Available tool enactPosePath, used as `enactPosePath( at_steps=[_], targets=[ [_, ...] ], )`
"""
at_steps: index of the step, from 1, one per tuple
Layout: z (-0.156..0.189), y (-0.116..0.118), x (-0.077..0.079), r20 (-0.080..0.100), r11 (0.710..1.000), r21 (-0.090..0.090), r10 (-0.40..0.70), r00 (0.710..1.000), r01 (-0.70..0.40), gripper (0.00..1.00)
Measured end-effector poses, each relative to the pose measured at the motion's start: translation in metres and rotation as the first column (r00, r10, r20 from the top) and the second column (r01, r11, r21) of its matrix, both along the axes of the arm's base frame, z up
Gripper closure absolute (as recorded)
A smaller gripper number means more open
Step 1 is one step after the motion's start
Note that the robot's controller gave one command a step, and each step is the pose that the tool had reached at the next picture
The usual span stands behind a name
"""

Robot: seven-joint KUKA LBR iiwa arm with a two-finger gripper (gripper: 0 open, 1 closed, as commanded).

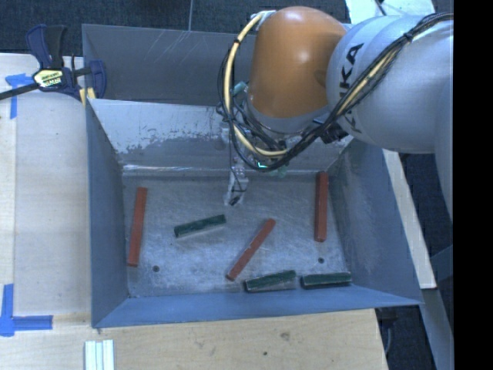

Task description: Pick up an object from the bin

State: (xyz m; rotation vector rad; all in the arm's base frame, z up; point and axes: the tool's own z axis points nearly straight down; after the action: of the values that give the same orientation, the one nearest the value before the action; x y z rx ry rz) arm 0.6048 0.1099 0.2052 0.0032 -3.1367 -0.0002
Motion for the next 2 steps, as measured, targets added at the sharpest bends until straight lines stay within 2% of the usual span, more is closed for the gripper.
enactPosePath(
  at_steps=[1, 2],
  targets=[
    [-0.138, -0.029, -0.011, -0.001, 0.999, -0.001, 0.049, 0.999, -0.049, 0.00],
    [-0.135, 0.018, -0.044, 0.005, 0.995, 0.002, 0.103, 0.995, -0.103, 0.00]
  ],
)
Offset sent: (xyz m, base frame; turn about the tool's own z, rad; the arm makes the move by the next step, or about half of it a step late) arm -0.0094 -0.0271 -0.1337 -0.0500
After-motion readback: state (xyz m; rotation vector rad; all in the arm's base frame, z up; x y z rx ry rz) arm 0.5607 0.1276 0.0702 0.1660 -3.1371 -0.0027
